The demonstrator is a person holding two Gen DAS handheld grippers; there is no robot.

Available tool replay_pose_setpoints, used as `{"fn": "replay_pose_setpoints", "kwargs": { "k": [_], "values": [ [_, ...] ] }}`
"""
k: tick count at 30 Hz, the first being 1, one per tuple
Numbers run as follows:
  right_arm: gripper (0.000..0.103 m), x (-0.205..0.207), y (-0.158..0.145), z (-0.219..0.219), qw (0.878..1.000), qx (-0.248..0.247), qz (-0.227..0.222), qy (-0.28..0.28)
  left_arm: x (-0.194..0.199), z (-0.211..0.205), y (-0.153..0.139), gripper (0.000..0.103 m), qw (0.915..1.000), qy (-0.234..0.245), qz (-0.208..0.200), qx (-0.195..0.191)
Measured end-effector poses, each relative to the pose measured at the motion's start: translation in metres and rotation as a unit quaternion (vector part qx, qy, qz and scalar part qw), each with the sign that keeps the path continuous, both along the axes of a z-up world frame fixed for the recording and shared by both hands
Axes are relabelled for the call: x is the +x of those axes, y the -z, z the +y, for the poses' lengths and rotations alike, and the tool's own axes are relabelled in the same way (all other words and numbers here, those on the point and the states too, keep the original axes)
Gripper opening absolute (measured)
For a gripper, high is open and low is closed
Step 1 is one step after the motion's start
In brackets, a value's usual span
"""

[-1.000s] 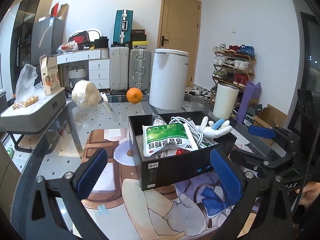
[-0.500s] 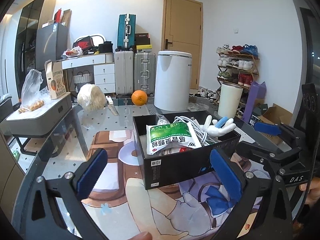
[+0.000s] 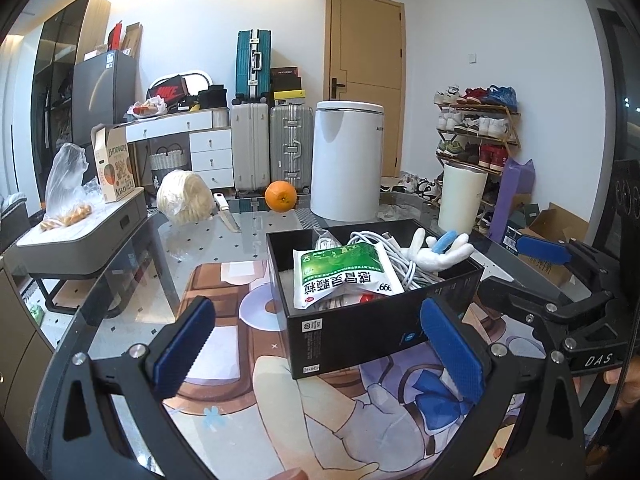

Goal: Organize soft objects

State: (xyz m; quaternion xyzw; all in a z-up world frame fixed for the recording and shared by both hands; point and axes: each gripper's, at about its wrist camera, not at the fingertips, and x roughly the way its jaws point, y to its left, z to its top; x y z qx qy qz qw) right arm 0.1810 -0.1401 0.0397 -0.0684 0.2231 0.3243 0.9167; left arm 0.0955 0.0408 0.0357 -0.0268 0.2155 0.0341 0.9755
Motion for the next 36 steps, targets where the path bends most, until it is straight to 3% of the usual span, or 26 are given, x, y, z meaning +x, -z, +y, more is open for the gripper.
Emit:
{"fn": "replay_pose_setpoints", "kwargs": {
  "k": [36],
  "values": [
    [0.102, 0.0021, 0.0014, -0.0016, 1.000, 0.001, -0.002, -0.002, 0.0011, -0.0005, 0.0010, 0.103, 1.0000, -0.001, 0.003, 0.001]
  ]
}}
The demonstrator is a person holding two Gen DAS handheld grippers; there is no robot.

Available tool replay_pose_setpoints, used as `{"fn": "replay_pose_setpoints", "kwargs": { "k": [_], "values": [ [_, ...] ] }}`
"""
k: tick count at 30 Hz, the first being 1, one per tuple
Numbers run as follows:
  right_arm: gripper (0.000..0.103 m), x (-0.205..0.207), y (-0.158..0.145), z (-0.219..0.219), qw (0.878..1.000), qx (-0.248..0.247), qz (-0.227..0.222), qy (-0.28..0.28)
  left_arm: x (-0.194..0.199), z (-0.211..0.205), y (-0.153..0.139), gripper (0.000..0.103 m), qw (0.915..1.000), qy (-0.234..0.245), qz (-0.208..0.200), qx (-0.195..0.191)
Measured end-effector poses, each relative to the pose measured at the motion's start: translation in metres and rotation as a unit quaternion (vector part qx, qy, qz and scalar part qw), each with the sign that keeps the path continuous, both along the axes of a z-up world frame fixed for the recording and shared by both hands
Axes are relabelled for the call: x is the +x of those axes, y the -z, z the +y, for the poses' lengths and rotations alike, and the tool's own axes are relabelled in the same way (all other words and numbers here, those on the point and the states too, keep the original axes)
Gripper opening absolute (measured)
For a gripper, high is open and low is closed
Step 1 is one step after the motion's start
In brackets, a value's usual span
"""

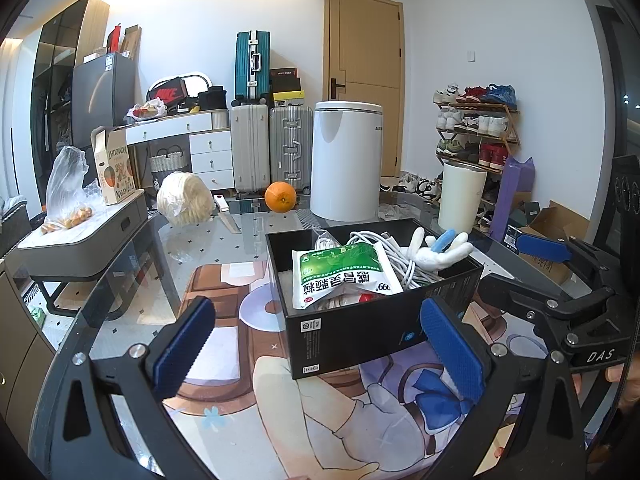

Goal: Organize soft objects

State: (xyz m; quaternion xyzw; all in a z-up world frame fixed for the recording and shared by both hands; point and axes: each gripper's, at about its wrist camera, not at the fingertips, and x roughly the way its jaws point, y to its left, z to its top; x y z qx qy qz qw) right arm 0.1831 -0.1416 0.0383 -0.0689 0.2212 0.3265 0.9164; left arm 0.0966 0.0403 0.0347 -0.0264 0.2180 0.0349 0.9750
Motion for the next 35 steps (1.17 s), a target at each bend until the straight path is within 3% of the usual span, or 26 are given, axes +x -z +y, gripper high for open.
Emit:
{"fn": "replay_pose_setpoints", "kwargs": {
  "k": [35],
  "values": [
    [0.102, 0.0003, 0.0003, -0.0006, 1.000, 0.001, 0.001, 0.000, 0.0001, -0.0006, -0.0070, 0.103, 1.0000, 0.000, -0.009, 0.005]
  ]
}}
